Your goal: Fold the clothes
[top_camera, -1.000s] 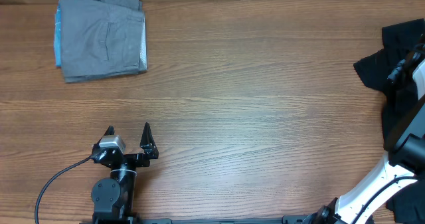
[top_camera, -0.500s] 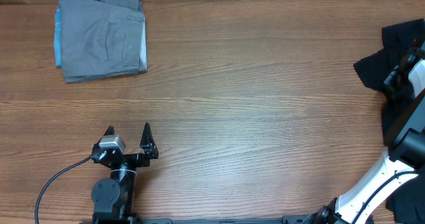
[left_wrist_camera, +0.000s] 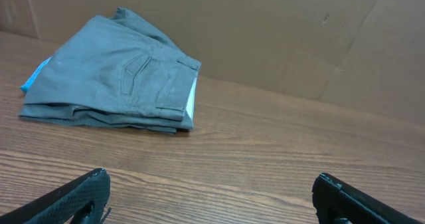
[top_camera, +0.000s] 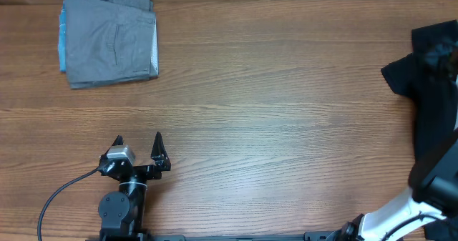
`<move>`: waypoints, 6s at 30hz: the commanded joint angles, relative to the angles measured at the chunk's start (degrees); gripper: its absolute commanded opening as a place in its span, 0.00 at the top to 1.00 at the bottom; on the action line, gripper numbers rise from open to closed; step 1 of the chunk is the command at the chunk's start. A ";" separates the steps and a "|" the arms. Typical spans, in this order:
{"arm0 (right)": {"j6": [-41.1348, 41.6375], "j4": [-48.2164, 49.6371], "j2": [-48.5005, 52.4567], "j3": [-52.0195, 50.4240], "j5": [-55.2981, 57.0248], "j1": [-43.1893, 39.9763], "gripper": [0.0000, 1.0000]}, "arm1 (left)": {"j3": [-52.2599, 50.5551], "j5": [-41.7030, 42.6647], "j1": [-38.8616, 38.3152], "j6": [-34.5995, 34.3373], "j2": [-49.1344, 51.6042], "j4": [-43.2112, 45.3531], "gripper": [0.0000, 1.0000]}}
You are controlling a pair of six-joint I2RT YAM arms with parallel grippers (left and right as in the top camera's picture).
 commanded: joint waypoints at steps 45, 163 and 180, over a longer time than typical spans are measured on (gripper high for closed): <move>3.56 -37.57 -13.09 22.34 -18.38 41.99 0.00 | -0.22 -0.74 0.33 1.57 -0.44 0.15 0.00; 3.56 -43.21 -12.92 22.21 -6.40 41.99 0.00 | 100.24 -3.91 3.85 10.58 134.42 -15.19 0.96; 3.56 -43.21 -12.92 22.21 -6.40 41.99 0.00 | 100.10 -6.97 12.57 7.04 134.97 -15.08 0.96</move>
